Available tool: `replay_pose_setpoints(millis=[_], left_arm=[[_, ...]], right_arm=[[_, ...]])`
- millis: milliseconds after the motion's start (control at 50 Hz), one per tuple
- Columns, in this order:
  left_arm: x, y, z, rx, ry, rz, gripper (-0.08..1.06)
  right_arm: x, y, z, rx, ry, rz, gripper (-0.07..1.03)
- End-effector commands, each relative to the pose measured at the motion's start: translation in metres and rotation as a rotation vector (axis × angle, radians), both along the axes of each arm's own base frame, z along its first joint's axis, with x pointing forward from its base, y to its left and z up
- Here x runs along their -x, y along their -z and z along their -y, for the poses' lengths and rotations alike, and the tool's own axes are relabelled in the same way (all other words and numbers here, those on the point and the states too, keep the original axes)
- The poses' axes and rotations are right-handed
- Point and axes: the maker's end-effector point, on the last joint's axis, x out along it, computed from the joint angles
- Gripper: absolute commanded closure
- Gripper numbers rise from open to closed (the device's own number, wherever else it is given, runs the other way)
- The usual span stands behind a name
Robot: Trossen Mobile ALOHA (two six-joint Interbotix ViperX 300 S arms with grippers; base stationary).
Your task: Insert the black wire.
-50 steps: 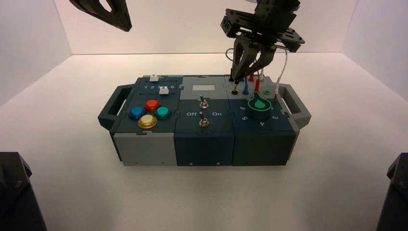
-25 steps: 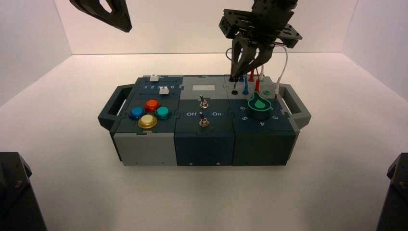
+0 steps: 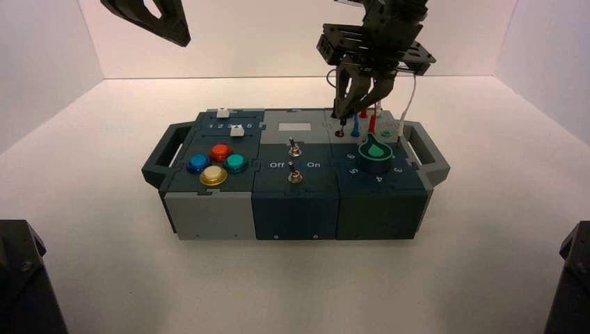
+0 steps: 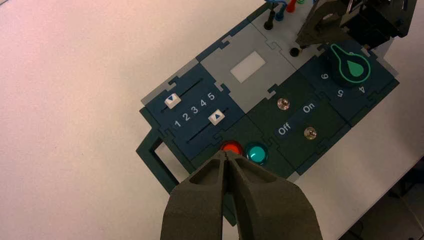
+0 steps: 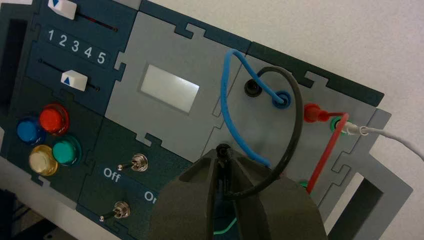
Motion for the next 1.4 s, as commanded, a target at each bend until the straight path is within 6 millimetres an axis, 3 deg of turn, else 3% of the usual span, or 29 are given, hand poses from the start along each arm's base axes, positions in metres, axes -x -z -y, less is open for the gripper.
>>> replay_pose_setpoints(millis=[20,540,1400], left_arm=[[-0.007,-0.015,0.005,0.020,0.009,0.039,1.01],[-0.006,-0.015,0.005,0.020,0.010,0.039,1.01],[-0.006,-0.016,0.005,0.022,0.013,0.043,1.01]], right_arm=[[-0.010,-0.012,-0.006,-0.020,-0.004,0.042,0.98],[-0.016,-0.016,-0.010,-0.027,-0.004,0.057,0.98],[-0.020,-0.006,-0.006,0.005,-0.005,0.046,0.99]])
